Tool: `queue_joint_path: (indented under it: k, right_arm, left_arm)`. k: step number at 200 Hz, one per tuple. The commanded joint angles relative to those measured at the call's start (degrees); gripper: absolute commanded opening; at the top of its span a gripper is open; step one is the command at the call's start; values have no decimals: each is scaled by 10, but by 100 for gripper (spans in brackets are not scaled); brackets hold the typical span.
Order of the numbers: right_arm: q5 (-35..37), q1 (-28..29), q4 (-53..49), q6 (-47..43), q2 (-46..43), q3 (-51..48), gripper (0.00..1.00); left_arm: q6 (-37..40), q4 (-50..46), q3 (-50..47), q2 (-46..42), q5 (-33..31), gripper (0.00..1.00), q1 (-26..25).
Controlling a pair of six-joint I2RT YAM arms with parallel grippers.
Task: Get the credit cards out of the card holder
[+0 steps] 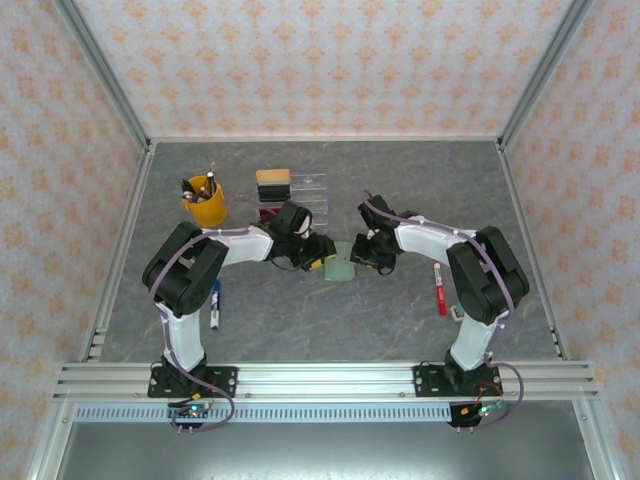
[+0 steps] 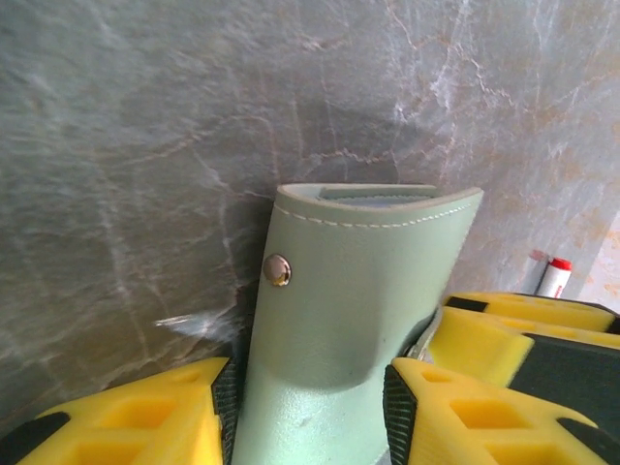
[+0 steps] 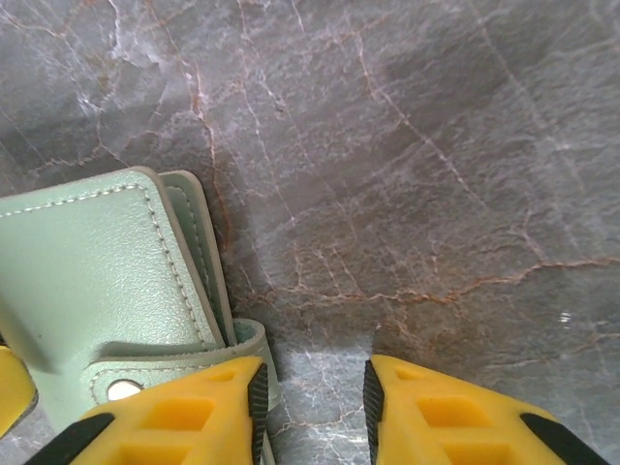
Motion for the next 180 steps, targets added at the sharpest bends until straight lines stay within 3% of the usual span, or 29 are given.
queue_joint_path:
  k: [1,41,64,107,142,180]
  right_arm:
    - [-11,3,-14,-14,18,7,32]
    - [-13,3,-16,-17,21,12,32]
    - [10,3,-20,-16,0,8,32]
    - [120,3,-59,-14,-94,-9,32]
    - [14,3,-4,-20,-158,-37,35]
    - [-80,3,53,6,-165,-43,35]
  left_arm:
    - [2,3,17,23,44,47,-6]
    - [3,53,15,13,91,43,-7]
    - [14,55,13,6,87,32,-6]
    - [41,50,-1,-42,69,11,-7]
    - [55,61,-7,-63,64,0,-6]
    - [66,65,-7,-70,67,0,-6]
